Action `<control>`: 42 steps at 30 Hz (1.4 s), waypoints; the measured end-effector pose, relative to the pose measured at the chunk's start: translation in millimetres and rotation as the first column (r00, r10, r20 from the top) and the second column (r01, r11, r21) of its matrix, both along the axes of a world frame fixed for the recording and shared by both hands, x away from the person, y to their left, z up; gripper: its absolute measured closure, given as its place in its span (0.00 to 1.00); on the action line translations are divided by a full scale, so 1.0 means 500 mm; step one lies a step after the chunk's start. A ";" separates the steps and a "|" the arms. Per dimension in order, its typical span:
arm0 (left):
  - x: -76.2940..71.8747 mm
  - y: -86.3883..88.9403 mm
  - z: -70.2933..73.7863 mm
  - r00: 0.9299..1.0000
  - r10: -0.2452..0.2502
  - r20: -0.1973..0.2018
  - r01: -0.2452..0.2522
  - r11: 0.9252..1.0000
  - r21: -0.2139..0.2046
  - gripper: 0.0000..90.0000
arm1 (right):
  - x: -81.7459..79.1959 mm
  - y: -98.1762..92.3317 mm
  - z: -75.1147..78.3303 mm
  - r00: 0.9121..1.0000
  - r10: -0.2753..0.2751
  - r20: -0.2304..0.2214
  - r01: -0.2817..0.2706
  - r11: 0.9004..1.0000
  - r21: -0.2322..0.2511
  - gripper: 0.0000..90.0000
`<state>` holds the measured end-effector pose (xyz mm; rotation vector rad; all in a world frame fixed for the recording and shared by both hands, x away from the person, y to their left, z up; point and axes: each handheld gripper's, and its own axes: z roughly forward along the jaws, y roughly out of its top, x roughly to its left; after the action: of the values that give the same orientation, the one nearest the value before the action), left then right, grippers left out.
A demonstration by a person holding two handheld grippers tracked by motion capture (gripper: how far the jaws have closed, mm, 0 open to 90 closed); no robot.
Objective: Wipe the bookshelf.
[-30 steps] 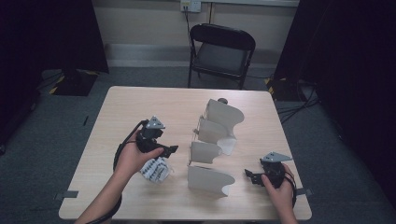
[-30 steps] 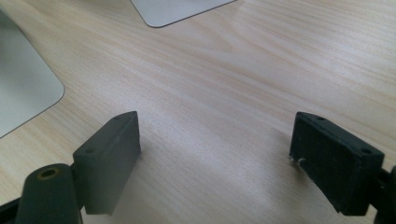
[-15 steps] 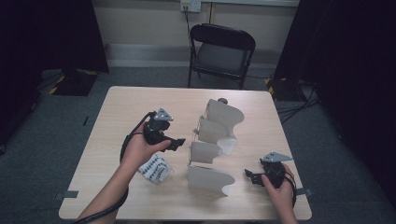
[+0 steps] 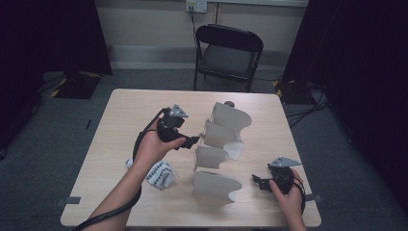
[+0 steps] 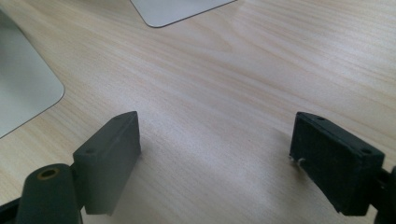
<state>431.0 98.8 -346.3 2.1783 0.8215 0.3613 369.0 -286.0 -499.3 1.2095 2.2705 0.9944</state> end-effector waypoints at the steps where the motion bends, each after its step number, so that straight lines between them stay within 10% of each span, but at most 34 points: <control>1: 0.002 -0.007 -0.003 1.000 0.005 -0.004 -0.005 1.000 -0.008 0.19 | 0.000 0.000 0.000 1.000 0.000 0.000 0.000 1.000 0.000 0.17; 16: 0.024 -0.045 -0.027 1.000 0.009 0.004 -0.009 1.000 0.006 0.40 | 0.000 0.000 0.000 1.000 0.000 0.000 0.000 1.000 0.000 0.17; 42: 0.030 -0.089 -0.046 0.983 0.128 -0.130 -0.128 0.992 0.010 0.86 | 0.000 0.000 0.000 1.000 0.000 0.000 0.000 1.000 0.000 0.17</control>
<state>446.1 54.2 -369.5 2.1745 1.0373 0.2855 369.0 -286.0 -499.3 1.2091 2.2709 0.9942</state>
